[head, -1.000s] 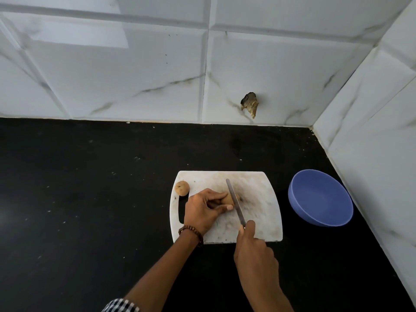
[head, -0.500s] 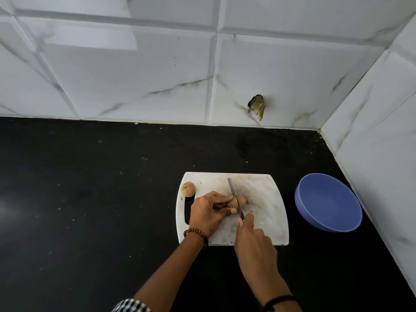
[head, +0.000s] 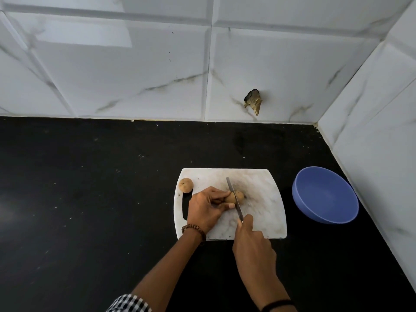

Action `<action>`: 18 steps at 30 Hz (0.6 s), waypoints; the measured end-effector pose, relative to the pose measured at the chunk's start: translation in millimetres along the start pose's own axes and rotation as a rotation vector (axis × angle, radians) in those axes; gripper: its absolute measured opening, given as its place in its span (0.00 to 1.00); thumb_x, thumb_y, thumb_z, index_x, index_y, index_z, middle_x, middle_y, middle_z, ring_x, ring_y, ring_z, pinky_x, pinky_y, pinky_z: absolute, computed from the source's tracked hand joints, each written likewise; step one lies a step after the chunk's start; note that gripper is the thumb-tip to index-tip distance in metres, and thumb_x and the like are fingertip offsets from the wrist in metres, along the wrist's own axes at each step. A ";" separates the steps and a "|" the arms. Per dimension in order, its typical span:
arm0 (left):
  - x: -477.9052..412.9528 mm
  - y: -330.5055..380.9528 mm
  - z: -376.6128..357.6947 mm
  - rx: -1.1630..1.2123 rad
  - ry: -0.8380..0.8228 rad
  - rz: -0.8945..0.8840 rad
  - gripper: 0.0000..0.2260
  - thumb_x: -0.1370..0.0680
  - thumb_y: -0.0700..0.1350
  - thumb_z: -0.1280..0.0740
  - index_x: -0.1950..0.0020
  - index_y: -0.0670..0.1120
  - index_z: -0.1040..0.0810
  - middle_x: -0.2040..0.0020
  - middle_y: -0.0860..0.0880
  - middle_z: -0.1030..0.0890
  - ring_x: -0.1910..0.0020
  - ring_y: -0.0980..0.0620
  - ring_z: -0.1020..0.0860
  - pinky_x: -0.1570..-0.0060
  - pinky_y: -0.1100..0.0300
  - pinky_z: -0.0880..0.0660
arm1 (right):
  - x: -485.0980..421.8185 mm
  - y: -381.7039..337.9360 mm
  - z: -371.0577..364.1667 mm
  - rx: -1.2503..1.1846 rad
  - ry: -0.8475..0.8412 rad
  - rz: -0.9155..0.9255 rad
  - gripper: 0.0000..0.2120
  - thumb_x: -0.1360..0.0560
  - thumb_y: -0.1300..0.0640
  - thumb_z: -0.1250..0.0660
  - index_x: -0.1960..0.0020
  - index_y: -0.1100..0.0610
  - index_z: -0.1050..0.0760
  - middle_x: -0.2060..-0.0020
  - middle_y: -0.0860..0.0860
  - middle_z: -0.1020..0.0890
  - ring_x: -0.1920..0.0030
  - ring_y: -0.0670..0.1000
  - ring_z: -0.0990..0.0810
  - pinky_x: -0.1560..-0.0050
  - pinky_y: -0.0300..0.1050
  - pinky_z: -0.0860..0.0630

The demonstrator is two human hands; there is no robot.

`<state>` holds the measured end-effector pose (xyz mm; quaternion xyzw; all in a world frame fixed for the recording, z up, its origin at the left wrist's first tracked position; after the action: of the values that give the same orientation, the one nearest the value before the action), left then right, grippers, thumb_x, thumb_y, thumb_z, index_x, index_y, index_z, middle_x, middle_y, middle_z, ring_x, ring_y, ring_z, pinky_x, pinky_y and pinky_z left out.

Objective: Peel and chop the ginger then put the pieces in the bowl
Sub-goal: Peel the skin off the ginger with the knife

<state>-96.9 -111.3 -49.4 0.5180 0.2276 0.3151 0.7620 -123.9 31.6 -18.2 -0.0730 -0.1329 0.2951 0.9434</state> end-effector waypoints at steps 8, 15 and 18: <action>0.6 -1.7 0.2 0.017 -0.025 0.011 0.14 0.34 0.45 0.21 0.50 0.49 0.15 0.55 0.58 0.17 0.57 0.65 0.19 0.50 0.69 0.23 | 8.2 3.1 -3.3 0.002 -0.063 -0.034 0.12 0.16 0.48 0.52 0.36 0.52 0.40 0.54 0.50 0.21 0.54 0.49 0.18 0.57 0.44 0.22; 0.6 -2.4 -0.5 0.017 -0.028 0.004 0.14 0.34 0.46 0.21 0.49 0.49 0.15 0.55 0.58 0.17 0.57 0.63 0.19 0.50 0.67 0.22 | 13.5 5.3 -1.6 -0.014 -0.103 -0.038 0.11 0.16 0.48 0.53 0.36 0.52 0.41 0.55 0.49 0.22 0.53 0.51 0.19 0.59 0.44 0.26; 0.7 -3.3 -0.8 0.016 -0.022 0.004 0.14 0.35 0.46 0.21 0.50 0.50 0.15 0.55 0.58 0.17 0.57 0.64 0.19 0.51 0.66 0.21 | 18.4 8.1 -4.1 -0.034 -0.164 -0.066 0.10 0.16 0.49 0.49 0.37 0.51 0.41 0.60 0.47 0.28 0.53 0.49 0.20 0.54 0.45 0.22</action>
<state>-96.1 -111.2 -52.8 0.5278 0.2209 0.3091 0.7597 -112.5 48.6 -20.0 -0.0603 -0.2171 0.2663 0.9372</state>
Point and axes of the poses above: each hand's wrist, its own x-axis away from the middle knuckle, its own z-axis out of the back of the hand, y = z × x, the point moved 6 cm from there along -x, towards the middle knuckle
